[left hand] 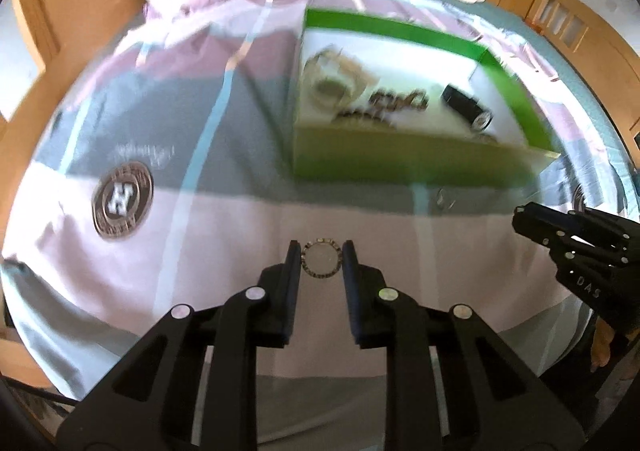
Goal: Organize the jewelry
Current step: 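Grasp the silver ring pair with the left tool while the right tool grasps a silver ring, then drop the rings into the green box with the left tool while the right drops its ring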
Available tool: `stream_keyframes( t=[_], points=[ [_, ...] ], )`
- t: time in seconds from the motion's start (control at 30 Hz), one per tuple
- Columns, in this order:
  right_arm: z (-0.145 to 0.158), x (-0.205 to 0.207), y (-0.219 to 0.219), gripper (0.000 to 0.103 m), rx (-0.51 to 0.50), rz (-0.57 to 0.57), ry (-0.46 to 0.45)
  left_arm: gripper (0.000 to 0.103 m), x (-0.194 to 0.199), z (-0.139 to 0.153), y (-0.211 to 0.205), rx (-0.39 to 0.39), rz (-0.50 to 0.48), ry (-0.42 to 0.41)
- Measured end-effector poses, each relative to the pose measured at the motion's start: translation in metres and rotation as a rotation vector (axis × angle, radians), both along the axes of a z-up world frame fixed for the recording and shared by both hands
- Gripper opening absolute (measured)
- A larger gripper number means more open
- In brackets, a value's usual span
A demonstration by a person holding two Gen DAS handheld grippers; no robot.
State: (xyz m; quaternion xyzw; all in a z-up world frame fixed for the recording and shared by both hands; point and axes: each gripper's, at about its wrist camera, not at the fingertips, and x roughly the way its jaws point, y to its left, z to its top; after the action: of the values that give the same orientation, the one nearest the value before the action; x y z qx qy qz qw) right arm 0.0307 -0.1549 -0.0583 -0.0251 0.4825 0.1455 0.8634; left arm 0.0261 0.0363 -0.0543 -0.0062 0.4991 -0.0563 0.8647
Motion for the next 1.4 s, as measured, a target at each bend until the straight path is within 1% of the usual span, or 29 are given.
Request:
stream_keyframes(
  t=[0.17, 0.23, 0.33, 0.43, 0.6, 0.73, 0.83, 0.87, 0.93, 0.97, 1.0, 1.07, 1.1, 1.17, 1.23, 1.3, 1.37, 1.4],
  points=[
    [0.03, 0.016, -0.006, 0.019, 0.017, -0.011, -0.071, 0.021, 0.013, 0.03, -0.02, 0.016, -0.04, -0.063],
    [0.037, 0.025, -0.007, 0.019, 0.016, -0.018, -0.092, 0.021, 0.021, 0.041, -0.029, 0.017, -0.058, -0.087],
    [0.042, 0.042, -0.011, 0.019, 0.02, -0.036, -0.117, 0.021, 0.036, 0.055, -0.043, 0.027, -0.083, -0.122],
    [0.038, 0.063, -0.019, 0.019, 0.034, -0.069, -0.109, 0.021, 0.06, 0.063, -0.055, 0.017, -0.104, -0.141],
    [0.017, 0.086, -0.023, 0.019, 0.007, -0.1, -0.068, 0.021, 0.102, 0.052, -0.065, 0.004, -0.116, -0.103],
    [0.002, 0.094, -0.024, 0.019, 0.014, -0.109, -0.032, 0.021, 0.119, 0.035, -0.072, 0.003, -0.128, -0.069],
    [-0.001, 0.097, -0.025, 0.019, 0.019, -0.123, -0.016, 0.021, 0.126, 0.022, -0.076, -0.009, -0.134, -0.035],
    [-0.001, 0.096, -0.026, 0.02, 0.015, -0.129, -0.015, 0.021, 0.127, 0.019, -0.078, -0.013, -0.138, -0.025],
    [0.004, 0.093, -0.029, 0.028, 0.027, -0.137, -0.023, 0.025, 0.127, 0.017, -0.079, -0.021, -0.141, -0.017],
    [0.008, 0.09, -0.031, 0.036, 0.034, -0.14, -0.03, 0.03, 0.125, 0.018, -0.079, -0.025, -0.143, -0.018],
    [0.012, 0.085, -0.033, 0.044, 0.039, -0.145, -0.041, 0.04, 0.122, 0.02, -0.076, -0.032, -0.142, -0.023],
    [0.022, 0.073, -0.037, 0.053, 0.053, -0.141, -0.072, 0.051, 0.116, 0.027, -0.067, -0.051, -0.123, -0.042],
    [0.026, 0.067, -0.038, 0.054, 0.066, -0.133, -0.078, 0.052, 0.111, 0.032, -0.058, -0.069, -0.107, -0.057],
    [0.033, 0.049, -0.038, 0.054, 0.126, -0.087, -0.073, 0.052, 0.103, 0.038, -0.041, -0.094, -0.074, -0.064],
    [0.034, 0.034, -0.032, 0.054, 0.165, -0.036, -0.061, 0.052, 0.088, 0.042, -0.015, -0.119, -0.027, -0.078],
    [0.026, 0.022, -0.017, 0.054, 0.157, 0.025, -0.036, 0.051, 0.072, 0.036, 0.01, -0.121, 0.023, -0.067],
    [0.007, 0.017, 0.005, 0.054, 0.117, 0.074, -0.001, 0.05, 0.059, 0.018, 0.027, -0.102, 0.061, -0.023],
    [-0.007, 0.018, 0.017, 0.054, 0.098, 0.086, 0.028, 0.05, 0.054, 0.009, 0.03, -0.093, 0.066, -0.002]
  ],
)
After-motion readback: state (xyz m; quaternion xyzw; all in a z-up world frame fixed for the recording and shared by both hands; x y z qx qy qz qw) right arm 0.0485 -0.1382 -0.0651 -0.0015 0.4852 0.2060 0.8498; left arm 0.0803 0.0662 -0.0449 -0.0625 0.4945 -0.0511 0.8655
